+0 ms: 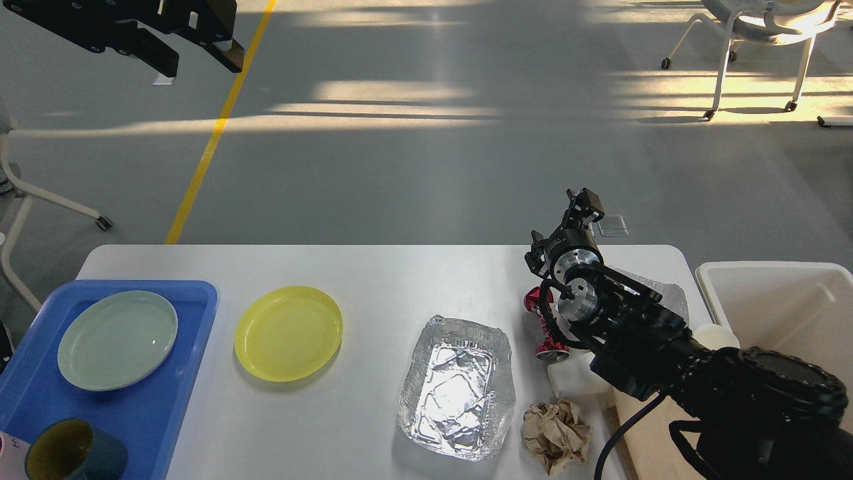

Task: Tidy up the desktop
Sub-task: 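Raise the left gripper and move it toward the yellow plate, then grip the rim of the yellow plate with the left gripper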

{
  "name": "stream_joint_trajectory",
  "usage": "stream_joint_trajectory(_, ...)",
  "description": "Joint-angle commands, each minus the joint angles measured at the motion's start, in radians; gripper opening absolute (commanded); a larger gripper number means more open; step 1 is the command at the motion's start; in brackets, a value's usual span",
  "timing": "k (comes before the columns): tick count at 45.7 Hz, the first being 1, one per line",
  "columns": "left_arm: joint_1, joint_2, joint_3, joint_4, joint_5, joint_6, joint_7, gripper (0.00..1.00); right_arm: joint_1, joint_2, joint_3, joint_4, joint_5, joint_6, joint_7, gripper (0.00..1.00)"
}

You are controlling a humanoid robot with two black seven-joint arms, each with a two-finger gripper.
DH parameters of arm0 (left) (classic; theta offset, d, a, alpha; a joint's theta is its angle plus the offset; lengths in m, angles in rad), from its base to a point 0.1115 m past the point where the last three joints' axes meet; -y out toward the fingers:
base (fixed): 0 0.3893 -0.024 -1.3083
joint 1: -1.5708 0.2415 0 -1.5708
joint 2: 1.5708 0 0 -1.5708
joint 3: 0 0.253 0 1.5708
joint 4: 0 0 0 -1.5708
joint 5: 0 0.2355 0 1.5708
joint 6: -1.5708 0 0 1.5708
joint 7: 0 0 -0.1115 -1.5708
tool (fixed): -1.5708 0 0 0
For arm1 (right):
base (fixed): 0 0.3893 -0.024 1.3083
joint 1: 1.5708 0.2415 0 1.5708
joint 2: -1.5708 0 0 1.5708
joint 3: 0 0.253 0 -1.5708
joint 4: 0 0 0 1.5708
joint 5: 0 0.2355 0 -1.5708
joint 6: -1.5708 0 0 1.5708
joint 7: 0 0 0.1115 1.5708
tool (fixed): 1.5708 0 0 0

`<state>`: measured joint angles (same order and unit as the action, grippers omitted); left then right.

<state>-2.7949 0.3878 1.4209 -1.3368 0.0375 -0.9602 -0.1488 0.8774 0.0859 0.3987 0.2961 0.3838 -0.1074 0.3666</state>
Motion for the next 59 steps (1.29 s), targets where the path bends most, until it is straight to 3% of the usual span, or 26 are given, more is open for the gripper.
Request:
stream_joint_trajectory(1, 0.081, -0.004, 0.013, 0.004, 0.002, 0.000, 0.008, 0.64, 0.000, 0.000, 0.000, 0.000, 0.000, 0.000, 0.000, 1.00)
stream_joint_trajectory(6, 0.187, -0.004, 0.024, 0.014, 0.005, 0.000, 0.009, 0.64, 0.000, 0.000, 0.000, 0.000, 0.000, 0.000, 0.000, 1.00)
stream_joint_trajectory(19, 0.515, -0.007, 0.023, 0.097, 0.007, 0.000, 0.009, 0.79, 0.000, 0.000, 0.000, 0.001, 0.001, 0.000, 0.000, 1.00)
stream_joint_trajectory(27, 0.702, -0.023, 0.001, 0.134, 0.008, 0.004, 0.012, 0.81, 0.000, 0.000, 0.000, 0.000, 0.000, 0.000, 0.000, 1.00)
stream_joint_trajectory(46, 1.017, -0.049, -0.096, 0.154, 0.008, 0.449, 0.018, 0.81, 0.000, 0.000, 0.000, 0.000, 0.000, 0.000, 0.000, 1.00)
stream_joint_trajectory(59, 1.169, -0.115, -0.102, 0.153, 0.001, 0.560, 0.018, 0.81, 0.000, 0.000, 0.000, 0.000, 0.001, 0.000, 0.000, 1.00)
